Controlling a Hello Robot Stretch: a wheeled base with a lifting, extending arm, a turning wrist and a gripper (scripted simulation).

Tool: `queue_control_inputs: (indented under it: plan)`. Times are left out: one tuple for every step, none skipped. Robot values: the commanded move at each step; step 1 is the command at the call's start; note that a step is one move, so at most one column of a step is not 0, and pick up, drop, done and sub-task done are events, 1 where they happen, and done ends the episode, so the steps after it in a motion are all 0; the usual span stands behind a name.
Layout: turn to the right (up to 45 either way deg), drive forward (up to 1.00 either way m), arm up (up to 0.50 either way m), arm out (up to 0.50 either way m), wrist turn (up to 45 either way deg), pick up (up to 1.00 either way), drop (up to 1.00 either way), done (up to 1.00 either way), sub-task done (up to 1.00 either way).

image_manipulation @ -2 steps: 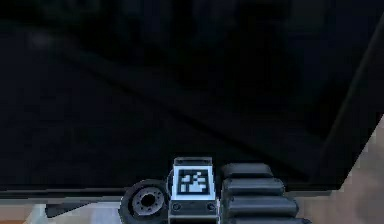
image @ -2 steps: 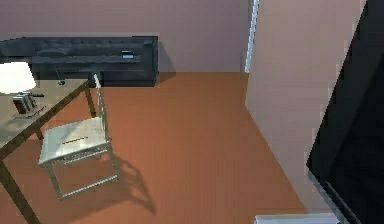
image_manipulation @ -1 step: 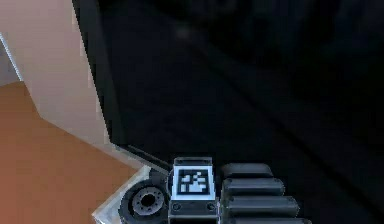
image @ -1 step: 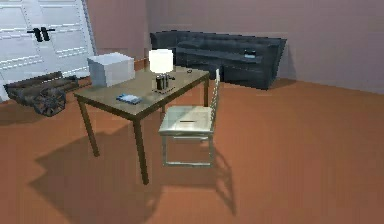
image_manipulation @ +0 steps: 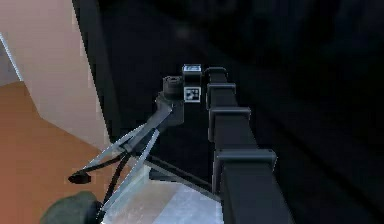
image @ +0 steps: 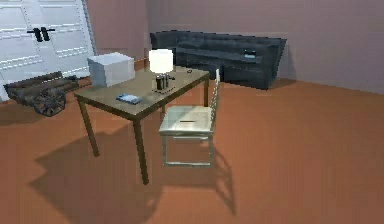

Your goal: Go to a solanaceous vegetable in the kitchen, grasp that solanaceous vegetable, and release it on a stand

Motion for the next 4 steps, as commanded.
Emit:
queue_control_inputs:
  plan:
    - [0.0,0.00,0.00,0.00,45.0,0.00,0.00,0.00,0.00]
    - [0.0,0.00,0.00,0.00,45.0,0.00,0.00,0.00,0.00]
    - [0.0,0.00,0.00,0.00,45.0,0.00,0.00,0.00,0.00]
    - [0.0,0.00,0.00,0.00,0.0,0.00,1.00,0.00,0.00]
